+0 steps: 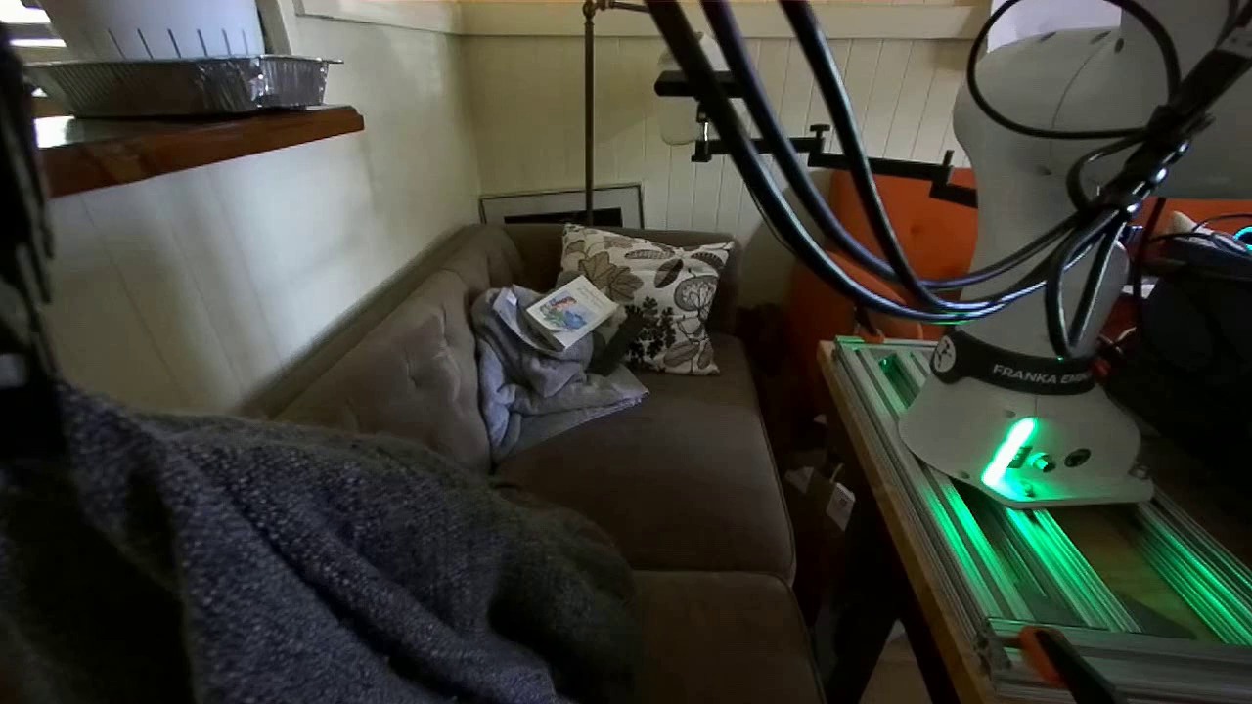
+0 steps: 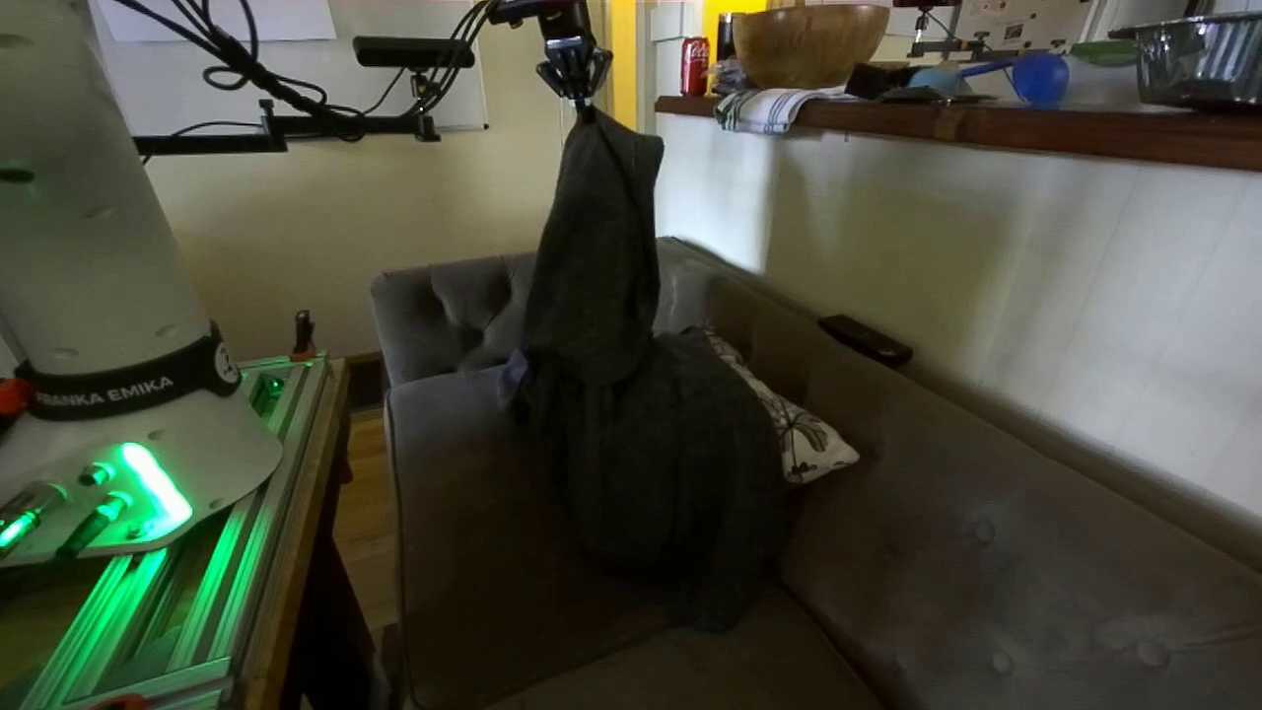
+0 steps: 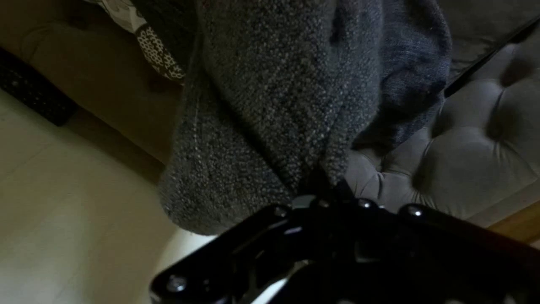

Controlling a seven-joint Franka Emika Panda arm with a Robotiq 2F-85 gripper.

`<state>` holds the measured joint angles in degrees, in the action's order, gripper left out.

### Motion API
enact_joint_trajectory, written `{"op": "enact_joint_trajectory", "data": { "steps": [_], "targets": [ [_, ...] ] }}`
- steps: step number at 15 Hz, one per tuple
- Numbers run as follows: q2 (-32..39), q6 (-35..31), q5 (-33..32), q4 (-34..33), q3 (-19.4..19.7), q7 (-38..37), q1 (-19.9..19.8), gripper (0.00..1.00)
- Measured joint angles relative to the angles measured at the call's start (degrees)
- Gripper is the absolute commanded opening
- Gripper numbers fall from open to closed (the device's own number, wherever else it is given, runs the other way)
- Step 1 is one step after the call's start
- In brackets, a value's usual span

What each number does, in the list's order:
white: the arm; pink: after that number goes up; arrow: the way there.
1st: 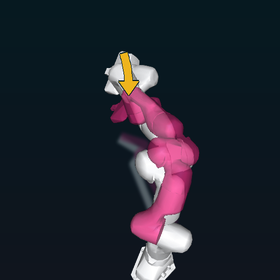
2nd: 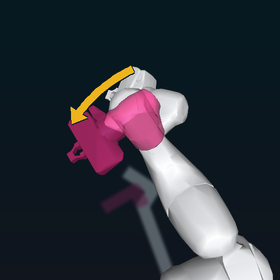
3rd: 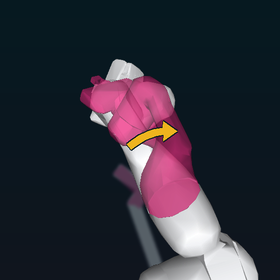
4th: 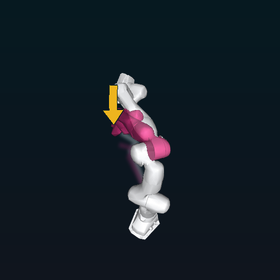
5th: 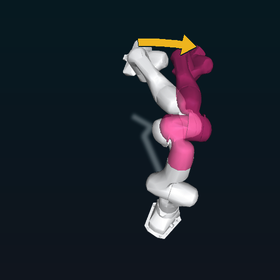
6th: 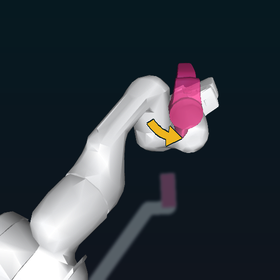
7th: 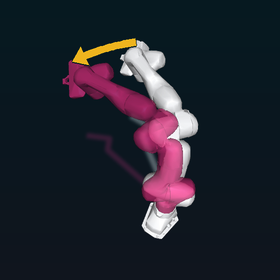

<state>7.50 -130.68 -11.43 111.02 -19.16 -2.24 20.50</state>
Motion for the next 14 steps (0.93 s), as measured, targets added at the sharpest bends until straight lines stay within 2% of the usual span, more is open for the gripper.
{"op": "enact_joint_trajectory", "data": {
  "steps": [9,14],
  "targets": [
    [0.8,0.5,-0.2,0.5,0.6,1.5,-0.3,0.01],
    [6.4,12.1,-4.8,-11.9,-0.7,10.9,2.8,0.01]
  ]
}}
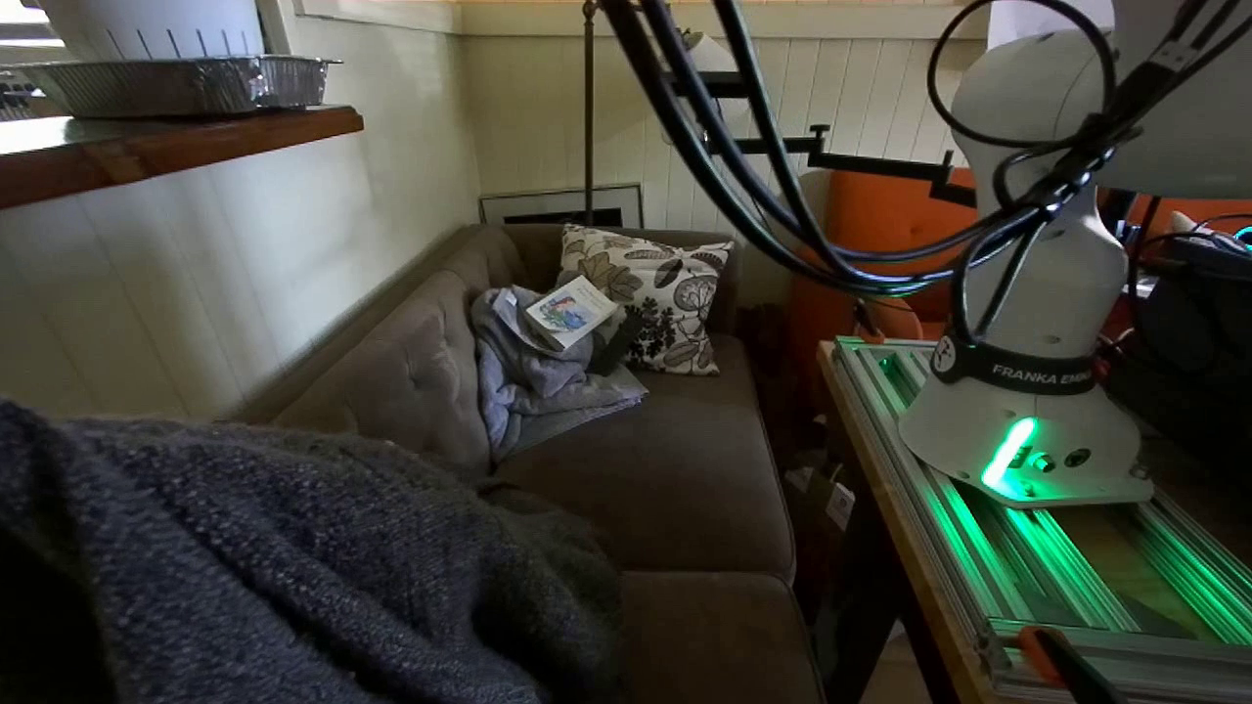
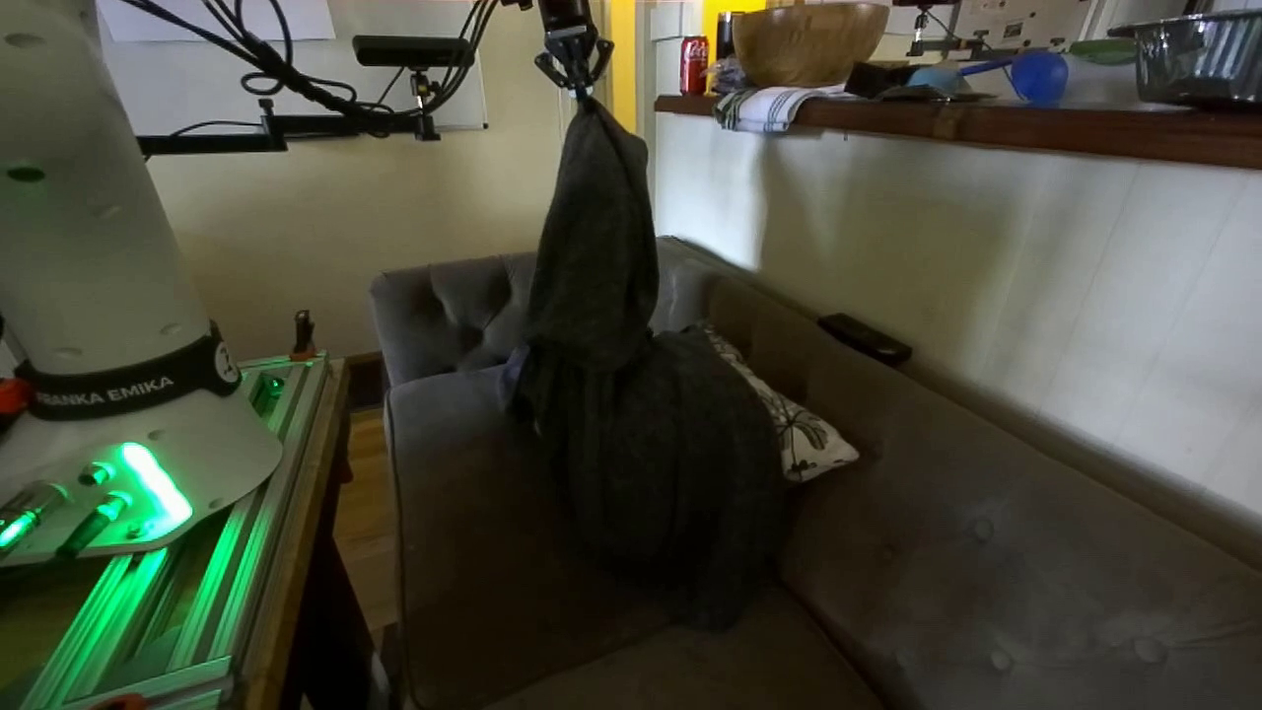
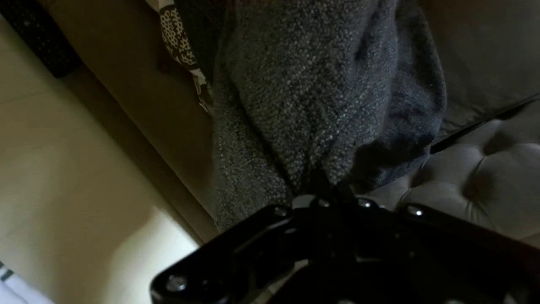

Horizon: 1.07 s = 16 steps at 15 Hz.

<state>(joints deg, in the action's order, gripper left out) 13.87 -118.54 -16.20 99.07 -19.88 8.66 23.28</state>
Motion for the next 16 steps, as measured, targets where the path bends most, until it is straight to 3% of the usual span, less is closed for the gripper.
{"op": "enact_joint_trajectory", "data": {
  "steps": [8,16],
  "targets": [
    [13.0,13.6,-9.8,-19.1,-0.6,15.3,8.0,0.01],
    [23.5,17.6,-20.1,-36.8,0.8,34.6,14.5,0.01]
  ]
}}
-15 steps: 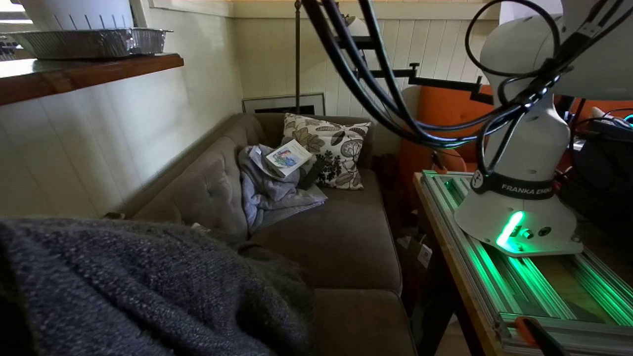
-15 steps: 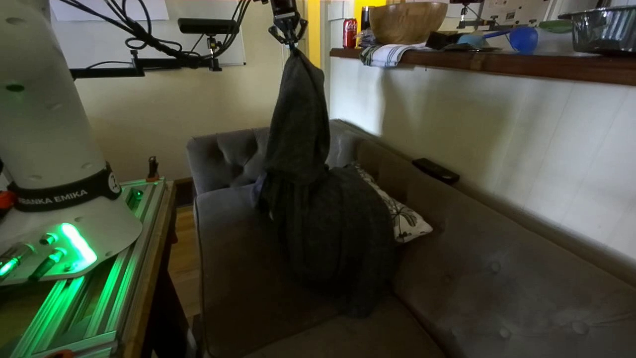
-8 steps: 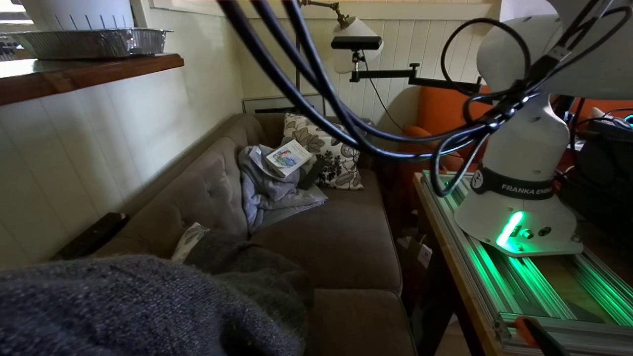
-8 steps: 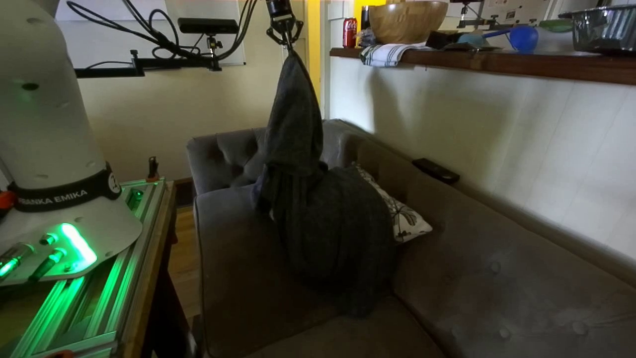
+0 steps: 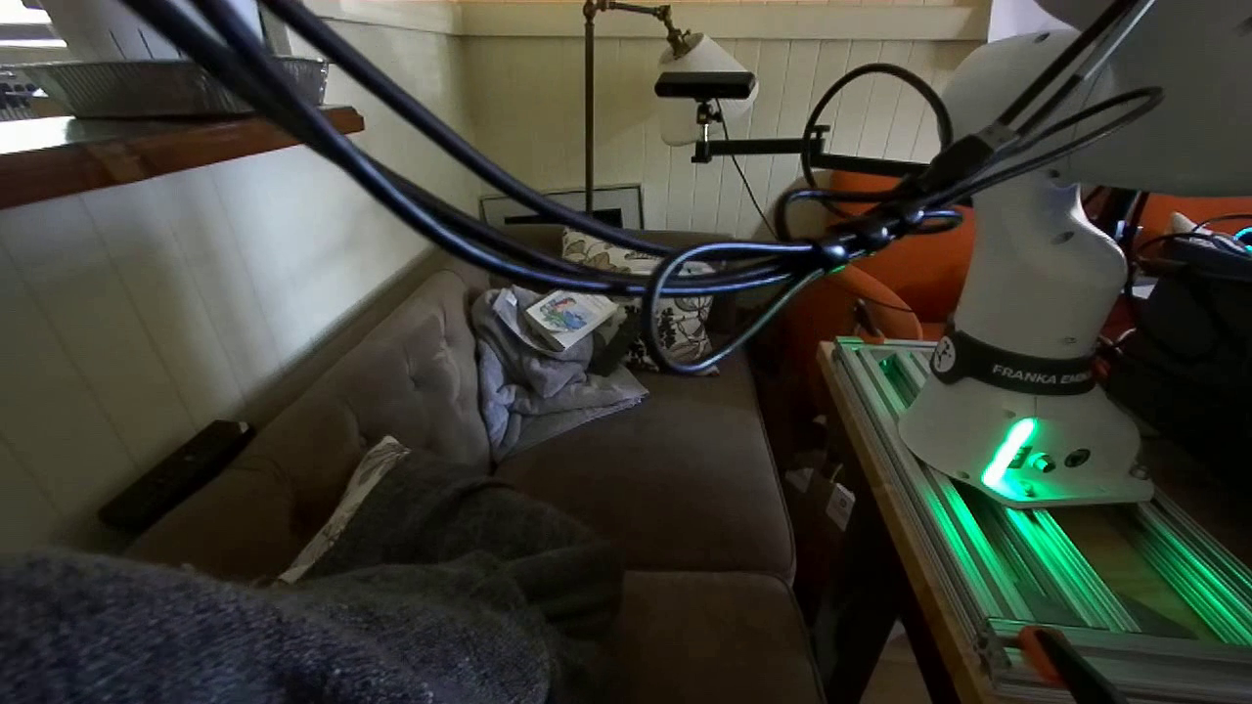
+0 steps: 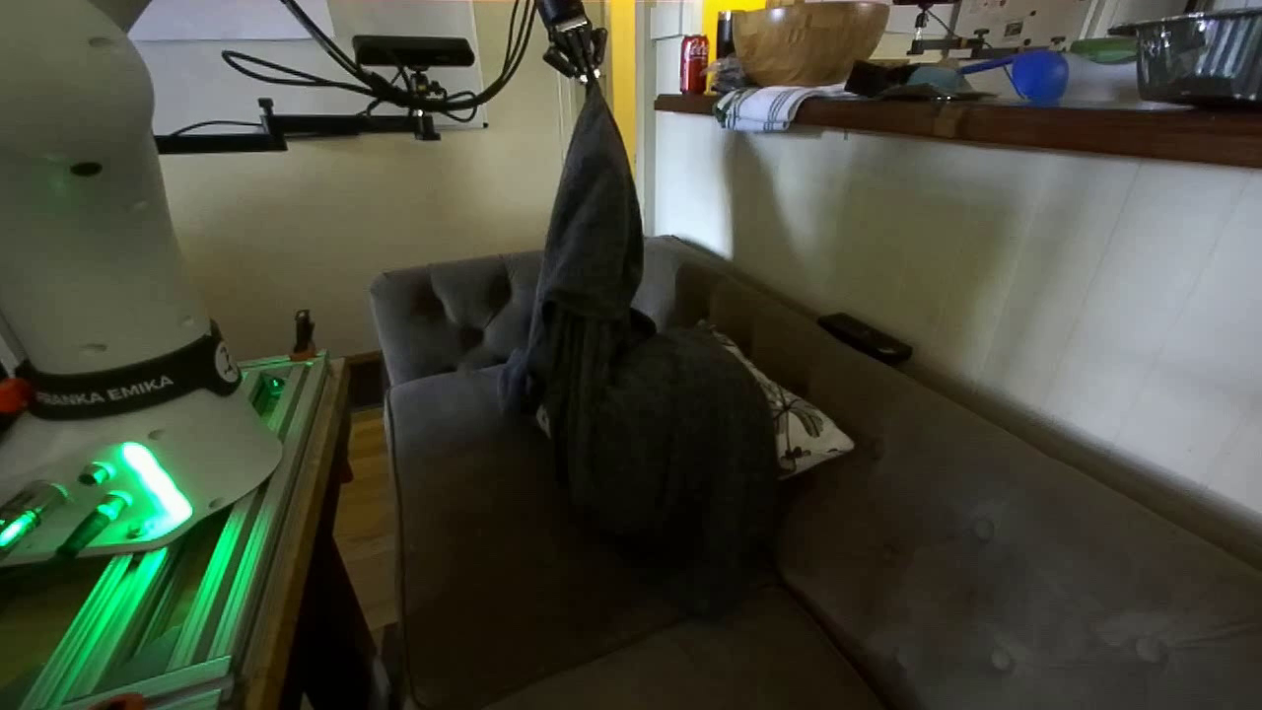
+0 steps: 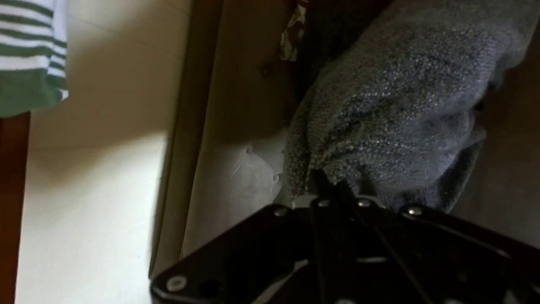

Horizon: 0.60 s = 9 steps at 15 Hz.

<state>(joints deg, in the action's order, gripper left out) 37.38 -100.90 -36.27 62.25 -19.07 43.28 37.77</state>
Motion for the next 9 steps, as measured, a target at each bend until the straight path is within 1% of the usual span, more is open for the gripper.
{"op": "enact_joint_trajectory", "data": {
  "steps": [1,2,3,5,7,9],
  "targets": [
    [1.3,0.0,-0.9,-2.2,0.1,2.7,0.7,0.11],
    [2.6,0.0,-1.4,-4.3,0.2,5.6,1.2,0.31],
    [4.0,0.0,-2.0,-6.4,0.3,8.4,1.8,0.36],
    [6.7,-0.9,-3.4,-11.5,0.6,12.8,3.0,0.50],
    [9.1,-3.0,-5.0,-16.6,1.8,13.4,4.3,0.65],
    [11.1,-3.8,-5.3,-21.8,2.9,13.3,5.0,0.79]
  ]
}}
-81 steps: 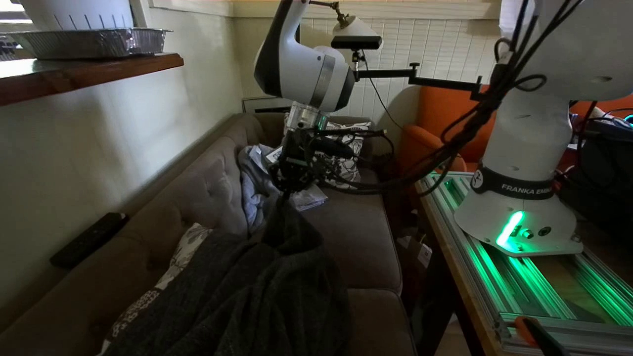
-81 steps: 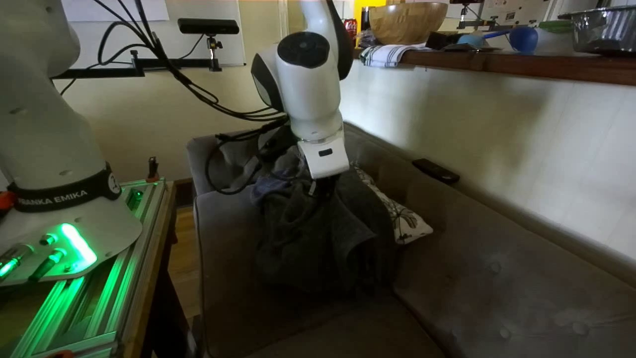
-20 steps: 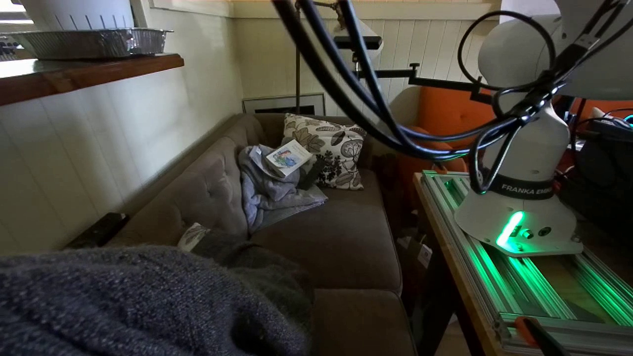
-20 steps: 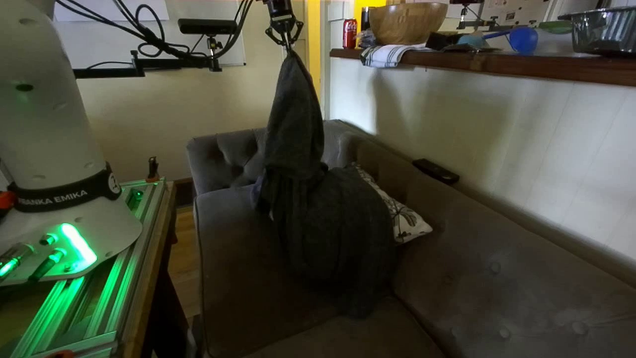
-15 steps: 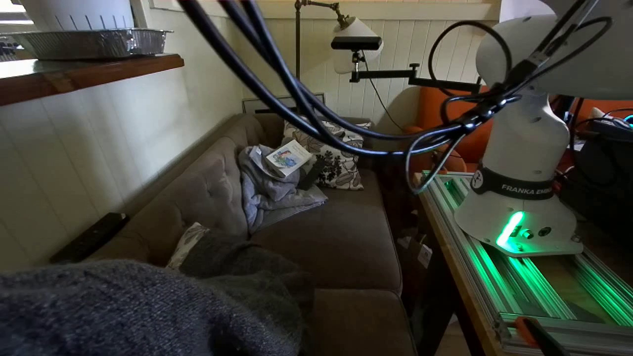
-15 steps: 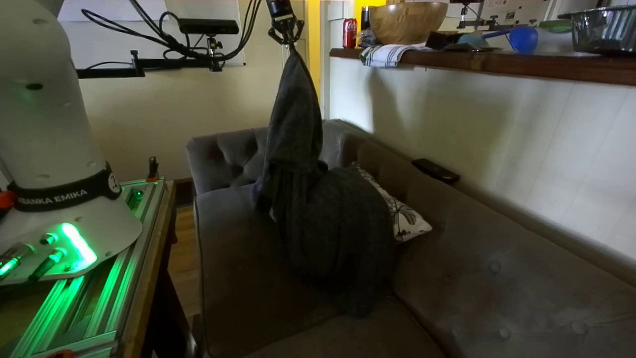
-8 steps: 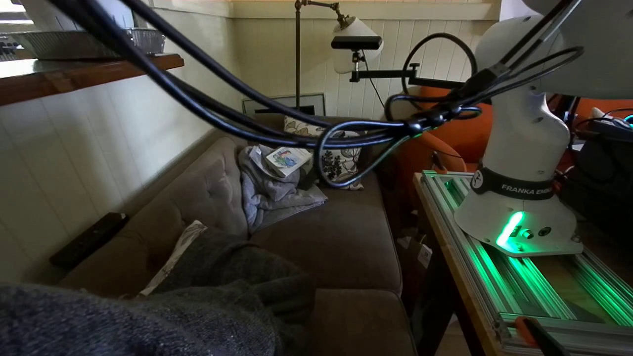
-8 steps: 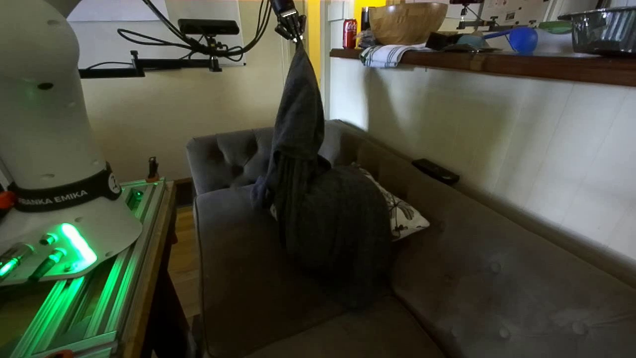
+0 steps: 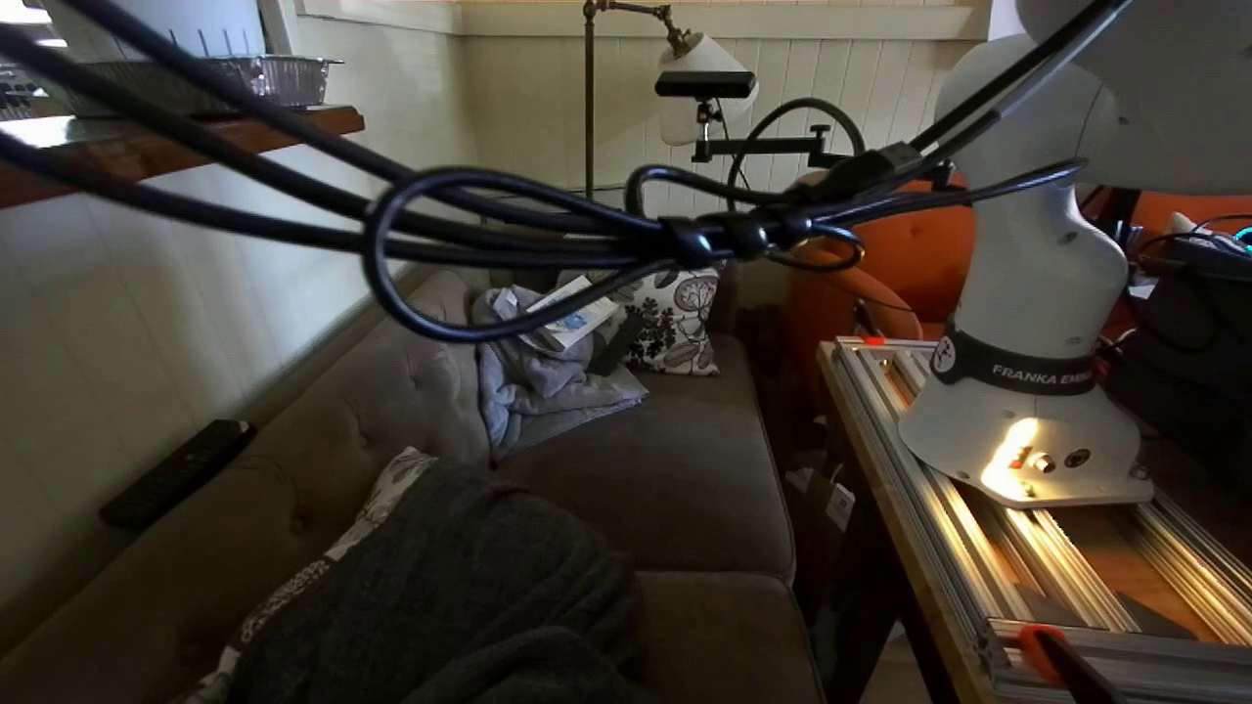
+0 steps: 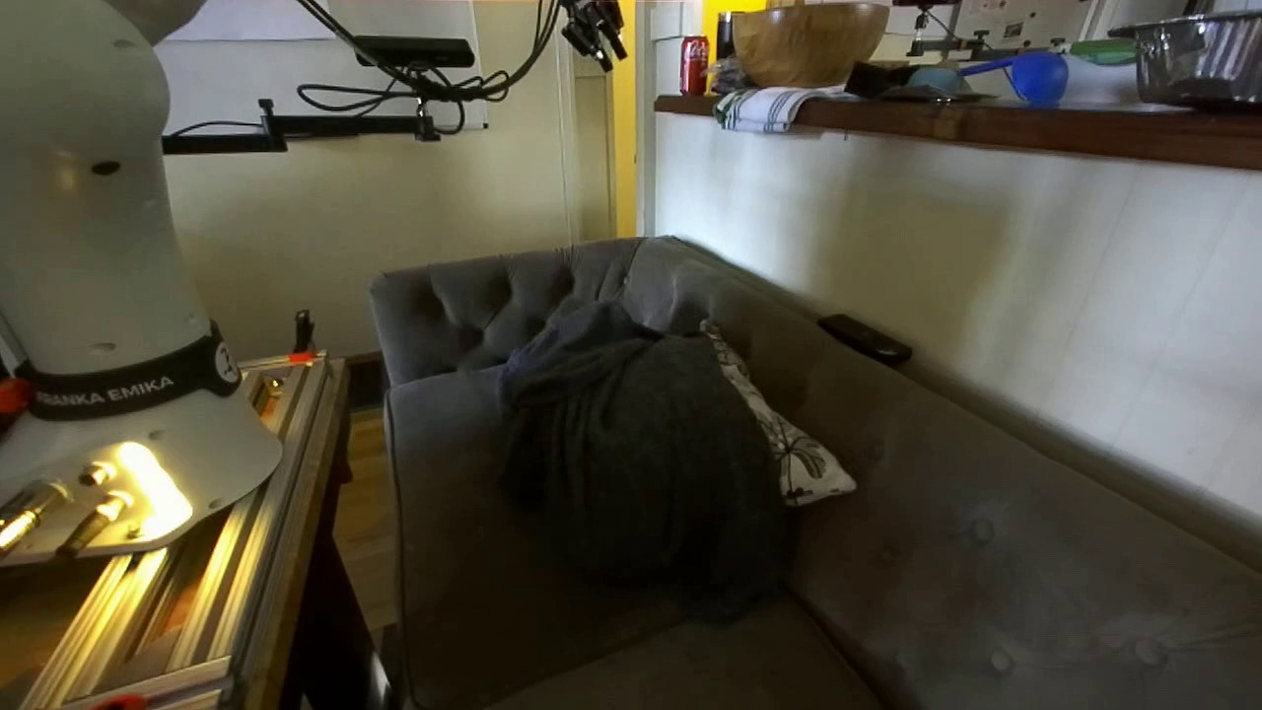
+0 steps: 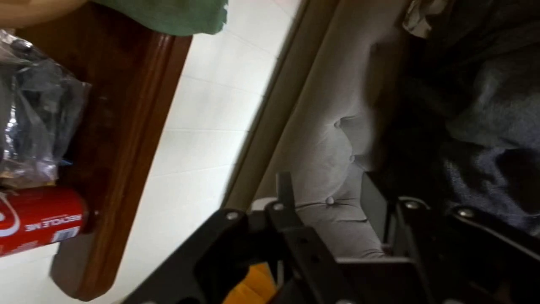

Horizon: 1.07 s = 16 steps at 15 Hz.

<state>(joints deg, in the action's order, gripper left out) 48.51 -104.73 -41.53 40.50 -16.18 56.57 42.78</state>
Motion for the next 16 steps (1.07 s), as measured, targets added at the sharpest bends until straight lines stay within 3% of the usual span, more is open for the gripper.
{"op": "enact_joint_trajectory", "data": {
  "steps": [3,6,11,16],
  "targets": [
    [1.6,4.3,2.7,-5.6,1.6,-2.4,-0.7,0.99],
    [1.6,7.9,9.8,-6.7,4.8,-5.8,-2.3,1.00],
    [1.6,9.4,15.2,-4.2,3.9,-17.1,-6.3,1.00],
    [0.4,6.6,18.3,2.3,3.3,-28.3,-9.7,1.00]
  ]
}}
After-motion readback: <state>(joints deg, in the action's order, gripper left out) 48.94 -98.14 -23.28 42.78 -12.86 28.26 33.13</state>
